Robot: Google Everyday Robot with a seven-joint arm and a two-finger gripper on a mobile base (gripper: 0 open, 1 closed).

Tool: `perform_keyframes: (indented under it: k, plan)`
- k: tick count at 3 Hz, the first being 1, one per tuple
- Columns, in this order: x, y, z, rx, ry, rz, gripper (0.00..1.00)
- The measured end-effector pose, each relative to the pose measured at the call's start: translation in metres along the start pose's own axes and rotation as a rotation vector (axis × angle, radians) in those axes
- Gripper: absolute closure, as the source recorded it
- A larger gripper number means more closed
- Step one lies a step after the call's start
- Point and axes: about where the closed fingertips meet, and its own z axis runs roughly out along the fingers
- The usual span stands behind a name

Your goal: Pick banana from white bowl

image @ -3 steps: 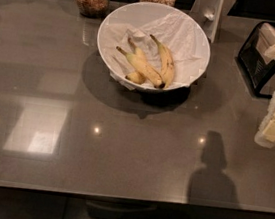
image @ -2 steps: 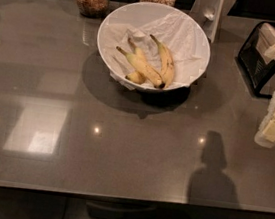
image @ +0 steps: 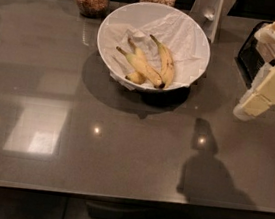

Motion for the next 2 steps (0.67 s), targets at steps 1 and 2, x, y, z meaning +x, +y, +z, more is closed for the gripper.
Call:
perform_keyframes:
  k: [1,2]
  plan:
    - [-0.031,-0.024,0.016,-0.022,-0.150,0.056,0.00]
    - [-0.060,-0.047,0.037,-0.093,-0.222,0.118,0.00]
